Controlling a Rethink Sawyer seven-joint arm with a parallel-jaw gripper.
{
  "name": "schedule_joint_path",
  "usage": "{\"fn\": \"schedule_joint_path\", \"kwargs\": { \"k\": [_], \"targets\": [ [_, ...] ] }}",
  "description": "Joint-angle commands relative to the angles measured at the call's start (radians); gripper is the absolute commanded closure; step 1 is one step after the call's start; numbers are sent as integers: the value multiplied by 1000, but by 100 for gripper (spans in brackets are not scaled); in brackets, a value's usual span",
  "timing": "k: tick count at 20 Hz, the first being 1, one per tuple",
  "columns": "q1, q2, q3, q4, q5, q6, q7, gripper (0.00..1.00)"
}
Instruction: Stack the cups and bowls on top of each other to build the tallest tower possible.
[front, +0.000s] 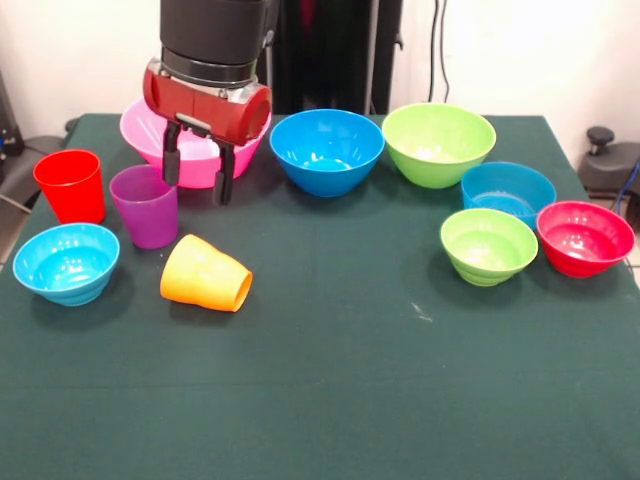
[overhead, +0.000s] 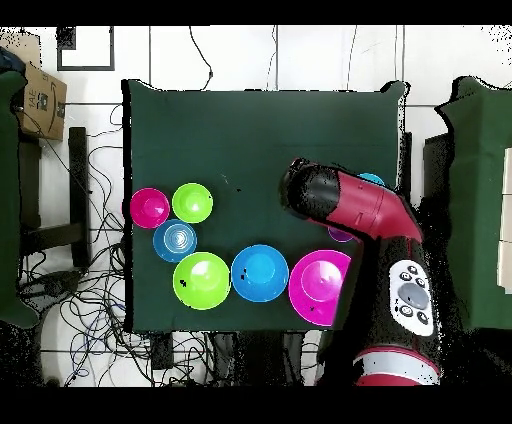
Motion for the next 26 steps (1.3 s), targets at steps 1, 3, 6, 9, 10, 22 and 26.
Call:
{"fn": "schedule_joint_path", "kwargs": {
  "k": [1,3,6,9,10,22,26],
  "targets": [
    [52,-14,70,60,-57,94,13,0],
    [63,-20,60,59,-53,106,23,0],
    [88,-32,38,50,-47,136,43,0],
    [113,-38,18,30,-39,175,60,0],
    [119,-39,13,25,-36,183,64,0],
    [102,-58,0,11,-40,226,17,0],
    [65,-80,7,55,-58,193,-22,0]
  ]
}}
